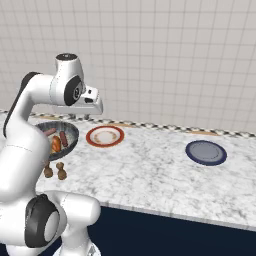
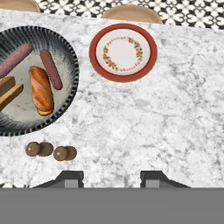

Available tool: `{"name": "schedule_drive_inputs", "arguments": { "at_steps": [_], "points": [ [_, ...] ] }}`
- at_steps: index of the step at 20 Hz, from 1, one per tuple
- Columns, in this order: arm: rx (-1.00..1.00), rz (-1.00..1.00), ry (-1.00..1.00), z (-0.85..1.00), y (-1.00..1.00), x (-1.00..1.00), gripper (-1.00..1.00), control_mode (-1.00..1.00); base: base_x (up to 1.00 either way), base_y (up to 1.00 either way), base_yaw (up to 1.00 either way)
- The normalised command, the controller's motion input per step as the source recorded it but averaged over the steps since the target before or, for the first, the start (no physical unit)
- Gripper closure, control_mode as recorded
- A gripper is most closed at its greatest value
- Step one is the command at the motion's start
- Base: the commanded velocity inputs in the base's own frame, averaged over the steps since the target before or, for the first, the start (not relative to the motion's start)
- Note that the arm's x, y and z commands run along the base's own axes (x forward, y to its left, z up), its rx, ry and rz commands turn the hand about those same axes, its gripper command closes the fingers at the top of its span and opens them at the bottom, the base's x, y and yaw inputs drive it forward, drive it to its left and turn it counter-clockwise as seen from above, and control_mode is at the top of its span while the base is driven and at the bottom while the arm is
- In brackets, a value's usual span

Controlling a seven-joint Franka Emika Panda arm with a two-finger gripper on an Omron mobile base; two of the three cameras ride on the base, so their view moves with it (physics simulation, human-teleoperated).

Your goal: Place one bun and one sausage from the bowl on each plate.

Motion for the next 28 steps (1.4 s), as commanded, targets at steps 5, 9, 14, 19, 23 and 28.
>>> {"name": "schedule_drive_inputs", "arguments": {
  "at_steps": [5, 9, 14, 19, 23, 28],
  "points": [
    [-0.02, 0.03, -0.01, -0.09, 0.43, -0.33, -1.0, -1.0, 0.0, 0.0, 0.0],
    [-0.09, 0.04, 0.01, -0.18, 1.0, -0.04, -1.0, -1.0, 0.0, 0.0, 0.0],
    [-0.04, 0.11, 0.14, -0.19, 0.77, 0.41, -1.0, -1.0, 0.0, 0.0, 0.0],
    [0.0, 0.16, 0.26, -0.26, 0.33, 0.45, -1.0, -1.0, 0.0, 0.0, 0.0],
    [0.0, 0.16, 0.17, -0.48, 0.16, 0.05, -1.0, -1.0, 0.0, 0.0, 0.0],
    [0.0, 0.11, 0.06, -0.4, 0.2, 0.0, -1.0, -1.0, 0.0, 0.0, 0.0]
  ]
}}
